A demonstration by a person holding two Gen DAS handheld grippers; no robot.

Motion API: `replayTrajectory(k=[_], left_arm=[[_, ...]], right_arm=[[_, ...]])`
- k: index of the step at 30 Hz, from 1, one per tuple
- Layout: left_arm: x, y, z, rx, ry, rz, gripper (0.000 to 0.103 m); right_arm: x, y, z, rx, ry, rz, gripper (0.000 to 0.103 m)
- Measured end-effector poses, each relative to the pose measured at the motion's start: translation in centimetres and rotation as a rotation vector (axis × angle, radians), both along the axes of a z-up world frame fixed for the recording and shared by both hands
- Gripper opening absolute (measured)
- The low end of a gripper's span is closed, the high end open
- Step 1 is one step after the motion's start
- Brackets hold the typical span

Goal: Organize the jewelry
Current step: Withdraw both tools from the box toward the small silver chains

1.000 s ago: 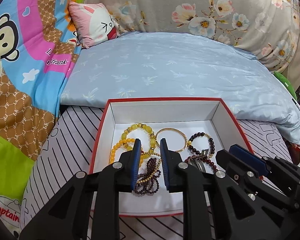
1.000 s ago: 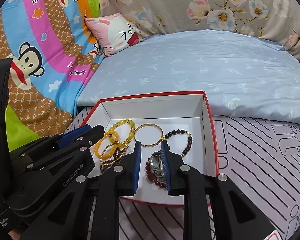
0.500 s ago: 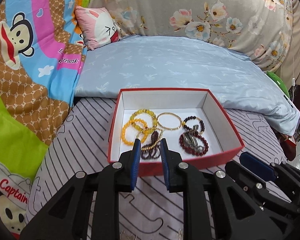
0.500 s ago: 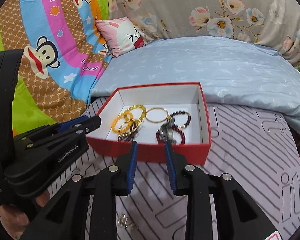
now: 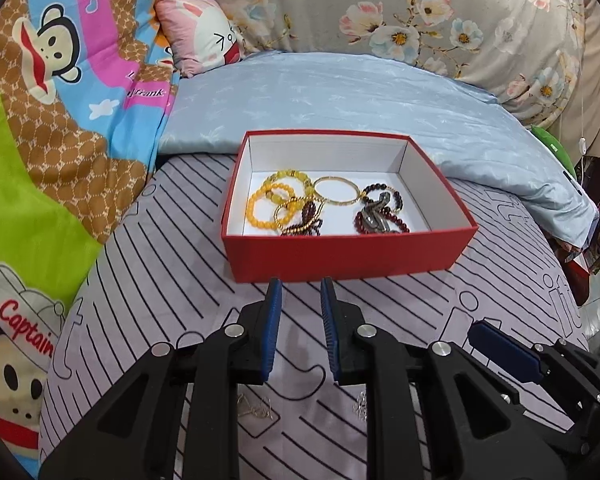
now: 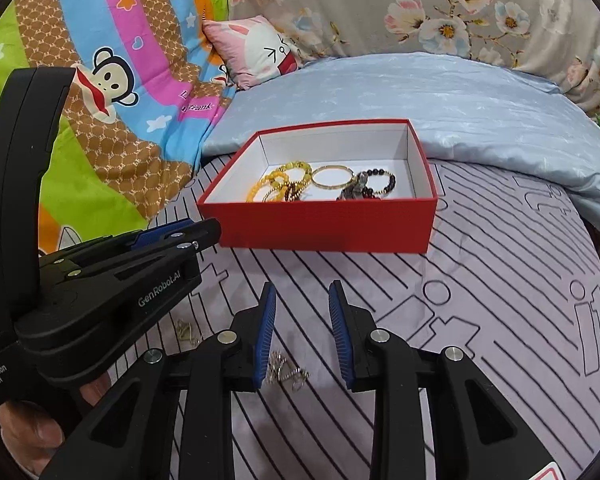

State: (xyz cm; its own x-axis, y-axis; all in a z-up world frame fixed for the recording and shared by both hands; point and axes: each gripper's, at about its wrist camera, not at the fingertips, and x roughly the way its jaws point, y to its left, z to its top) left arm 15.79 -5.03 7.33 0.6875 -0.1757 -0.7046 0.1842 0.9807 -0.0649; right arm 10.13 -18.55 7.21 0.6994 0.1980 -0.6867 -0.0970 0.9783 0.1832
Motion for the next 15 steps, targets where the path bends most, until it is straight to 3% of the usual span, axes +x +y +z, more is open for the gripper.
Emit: replayTrajectory(k=[15], left_arm=[[-4.5, 3.1, -4.8, -0.005, 0.085, 0.028, 0.019]], right_arm=[[-3.0, 0.1, -4.3, 0.028, 0.1, -0.017, 0.027]])
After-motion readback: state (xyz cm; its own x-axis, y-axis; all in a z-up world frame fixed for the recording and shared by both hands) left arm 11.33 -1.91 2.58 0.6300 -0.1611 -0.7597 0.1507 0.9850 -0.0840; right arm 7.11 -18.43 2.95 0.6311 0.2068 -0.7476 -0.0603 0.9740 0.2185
